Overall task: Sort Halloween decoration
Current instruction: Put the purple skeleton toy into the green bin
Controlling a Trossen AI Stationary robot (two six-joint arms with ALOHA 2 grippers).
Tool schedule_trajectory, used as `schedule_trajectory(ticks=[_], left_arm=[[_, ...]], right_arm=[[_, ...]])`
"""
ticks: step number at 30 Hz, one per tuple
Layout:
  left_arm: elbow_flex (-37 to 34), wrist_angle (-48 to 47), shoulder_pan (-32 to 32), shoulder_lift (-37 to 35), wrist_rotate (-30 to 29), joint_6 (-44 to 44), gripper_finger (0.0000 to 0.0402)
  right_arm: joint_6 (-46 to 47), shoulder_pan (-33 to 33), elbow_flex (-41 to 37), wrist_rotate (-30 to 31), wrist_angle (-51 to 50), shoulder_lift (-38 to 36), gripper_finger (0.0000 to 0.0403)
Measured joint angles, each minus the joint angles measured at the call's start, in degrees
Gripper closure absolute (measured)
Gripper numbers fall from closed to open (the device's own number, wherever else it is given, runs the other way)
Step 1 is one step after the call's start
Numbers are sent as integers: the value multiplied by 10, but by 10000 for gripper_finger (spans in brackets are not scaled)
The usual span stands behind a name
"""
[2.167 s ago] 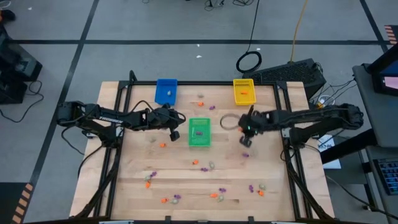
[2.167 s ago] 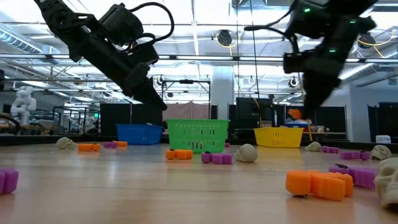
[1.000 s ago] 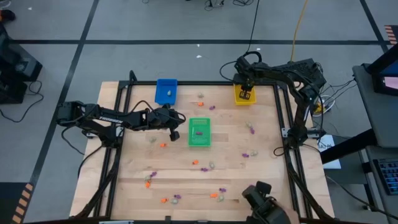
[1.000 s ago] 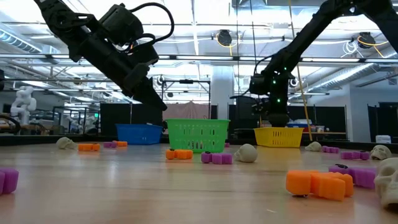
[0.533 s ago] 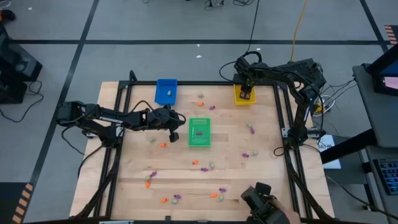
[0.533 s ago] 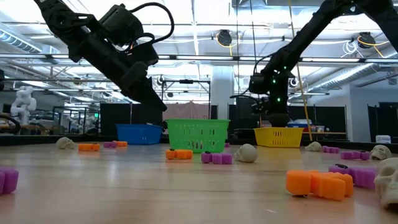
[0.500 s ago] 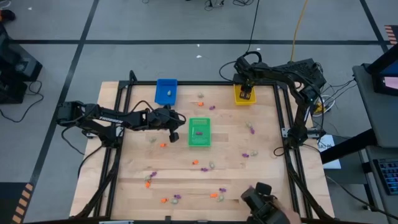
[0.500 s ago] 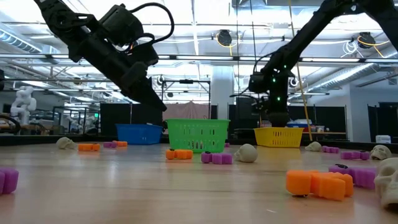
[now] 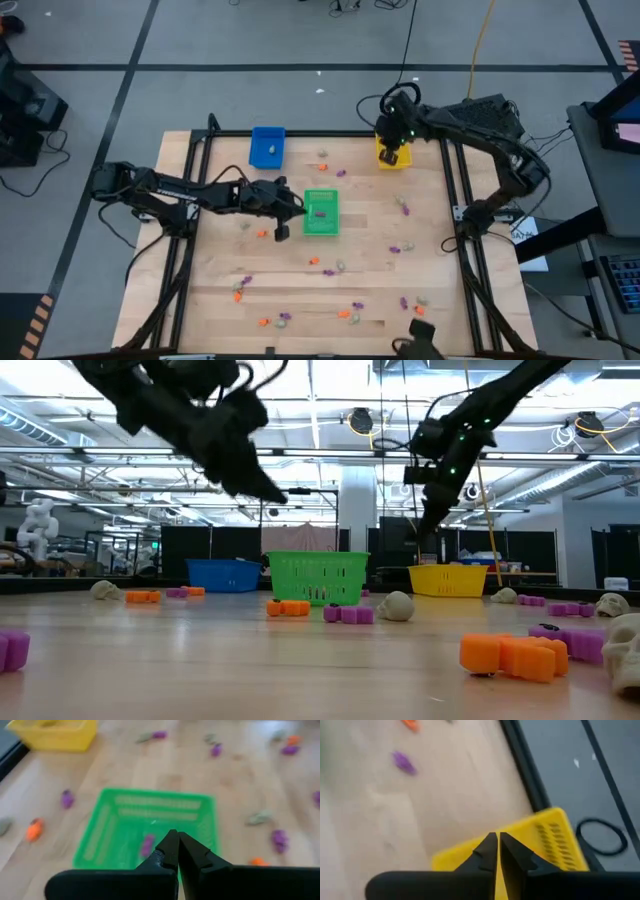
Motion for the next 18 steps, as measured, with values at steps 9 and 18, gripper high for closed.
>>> schedule_trajectory(ticks=[9, 18], left_arm=[[53, -44, -69, 15, -7, -1, 399], [160, -140, -84, 134, -8, -7, 401]], right_arm=[[133, 77, -236, -47, 286, -152, 402], [209, 157, -359, 17, 439, -260, 402]])
